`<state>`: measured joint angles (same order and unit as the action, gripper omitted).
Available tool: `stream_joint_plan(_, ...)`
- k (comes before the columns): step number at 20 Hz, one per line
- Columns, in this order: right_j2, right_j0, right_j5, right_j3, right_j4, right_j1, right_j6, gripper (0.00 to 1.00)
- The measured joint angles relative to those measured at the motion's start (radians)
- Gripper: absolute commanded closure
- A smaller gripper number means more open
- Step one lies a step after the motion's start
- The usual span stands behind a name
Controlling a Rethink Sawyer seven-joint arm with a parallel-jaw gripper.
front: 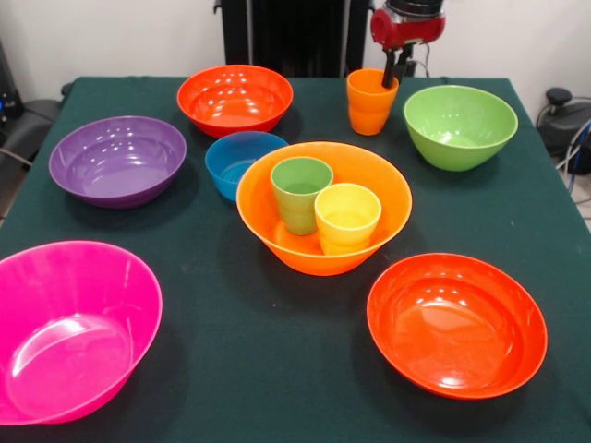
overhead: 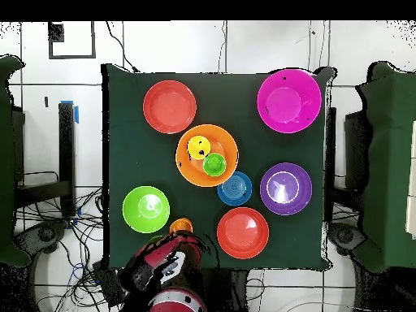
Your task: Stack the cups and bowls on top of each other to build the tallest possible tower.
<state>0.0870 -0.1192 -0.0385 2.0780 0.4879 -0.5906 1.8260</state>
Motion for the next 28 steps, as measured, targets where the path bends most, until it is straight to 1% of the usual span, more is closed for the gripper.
stream_joint_plan(4,-0.024,0.035,-0.011,0.000,-0.003,-0.024,0.000,1.00)
stream_joint_plan(5,-0.039,0.056,-0.025,0.000,-0.008,-0.039,0.000,1.00)
stream_joint_plan(8,-0.055,0.078,-0.045,0.000,-0.016,-0.056,0.000,1.00)
stream_joint_plan(9,-0.068,0.095,-0.071,0.001,-0.025,-0.072,0.000,1.00)
stream_joint_plan(12,-0.080,0.110,-0.100,0.000,-0.032,-0.086,0.000,1.00)
stream_joint_plan(14,-0.098,0.126,-0.145,0.000,-0.038,-0.110,0.000,1.00)
stream_joint_plan(24,-0.160,0.171,-0.295,0.001,-0.045,-0.180,0.000,1.00)
stream_joint_plan(27,-0.175,0.179,-0.333,-0.002,-0.050,-0.190,0.000,1.00)
stream_joint_plan(28,-0.185,0.181,-0.366,-0.005,-0.054,-0.198,0.000,1.00)
